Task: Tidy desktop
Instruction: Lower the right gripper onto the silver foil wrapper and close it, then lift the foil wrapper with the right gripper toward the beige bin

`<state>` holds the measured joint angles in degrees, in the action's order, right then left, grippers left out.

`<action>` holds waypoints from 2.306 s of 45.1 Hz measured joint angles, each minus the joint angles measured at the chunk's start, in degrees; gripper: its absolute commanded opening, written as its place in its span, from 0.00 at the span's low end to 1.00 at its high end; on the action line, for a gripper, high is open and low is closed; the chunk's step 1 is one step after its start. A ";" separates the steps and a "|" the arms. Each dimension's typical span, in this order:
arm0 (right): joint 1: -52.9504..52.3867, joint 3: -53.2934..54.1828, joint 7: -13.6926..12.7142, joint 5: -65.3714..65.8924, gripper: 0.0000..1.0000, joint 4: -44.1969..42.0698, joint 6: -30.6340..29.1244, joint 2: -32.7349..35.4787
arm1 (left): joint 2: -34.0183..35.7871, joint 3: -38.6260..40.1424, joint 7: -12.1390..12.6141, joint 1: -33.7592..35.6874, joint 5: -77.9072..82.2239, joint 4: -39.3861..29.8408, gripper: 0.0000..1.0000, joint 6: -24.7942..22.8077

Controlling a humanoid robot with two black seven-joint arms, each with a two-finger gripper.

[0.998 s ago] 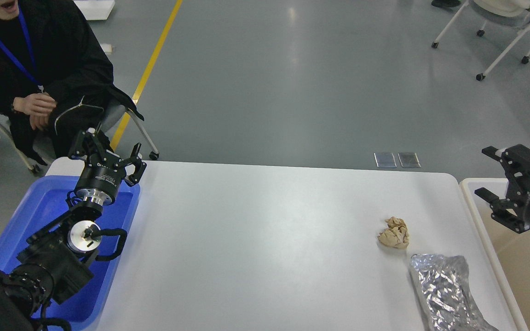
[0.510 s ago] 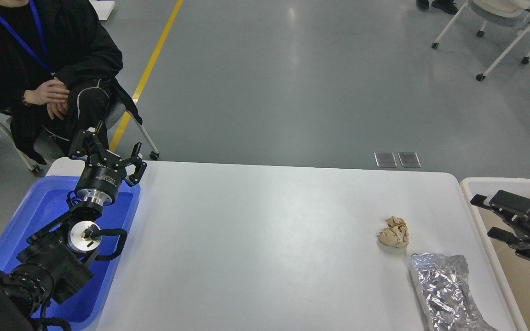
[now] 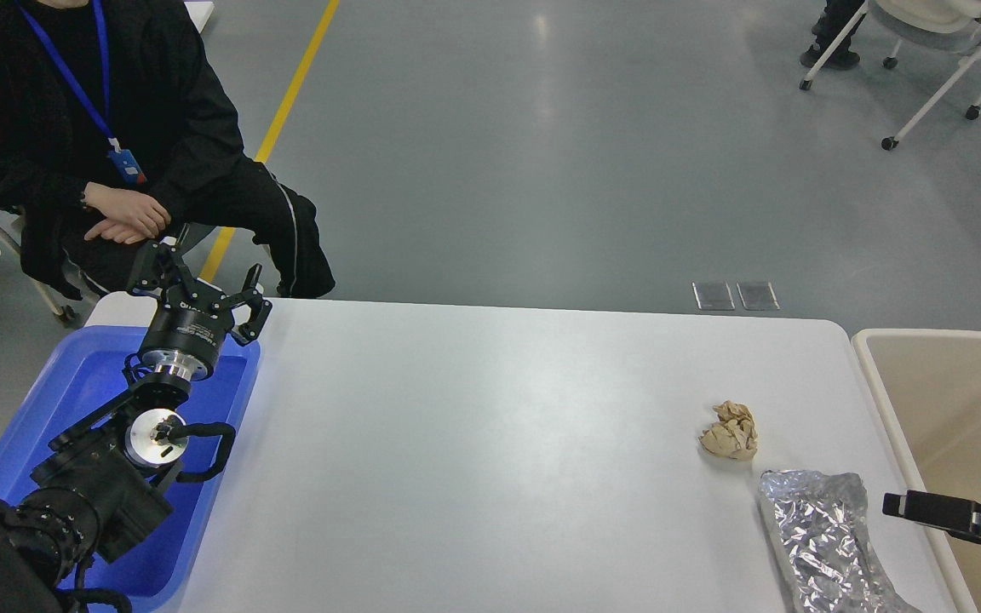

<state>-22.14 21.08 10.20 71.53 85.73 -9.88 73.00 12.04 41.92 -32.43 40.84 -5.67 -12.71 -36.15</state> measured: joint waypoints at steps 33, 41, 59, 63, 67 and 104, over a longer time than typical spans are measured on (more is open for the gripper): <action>-0.60 -10.35 -0.04 15.27 0.98 -10.55 13.36 -11.87 | 0.00 0.00 0.00 0.01 0.00 -0.02 1.00 0.02; -0.86 -12.00 0.03 15.79 0.95 -15.11 14.32 -15.85 | 0.00 0.00 0.00 0.01 0.00 0.00 1.00 0.04; -2.06 -14.06 1.15 16.26 0.58 -22.60 15.50 -20.91 | 0.00 0.00 0.00 0.00 -0.03 0.00 1.00 0.03; -2.91 -15.29 1.33 16.30 0.40 -23.65 15.66 -21.39 | 0.00 0.00 0.00 0.00 -0.03 0.00 1.00 0.03; -3.50 -16.42 1.46 16.32 0.23 -24.42 16.19 -21.72 | 0.00 0.00 0.00 0.00 -0.03 0.00 1.00 0.03; -6.66 -19.01 2.12 15.92 0.00 -20.27 18.25 -16.42 | 0.00 0.00 0.00 0.02 -0.04 -0.03 1.00 0.01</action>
<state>-28.81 2.07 12.32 87.45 65.46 8.38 56.57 12.04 41.92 -32.43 40.86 -5.71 -12.74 -36.14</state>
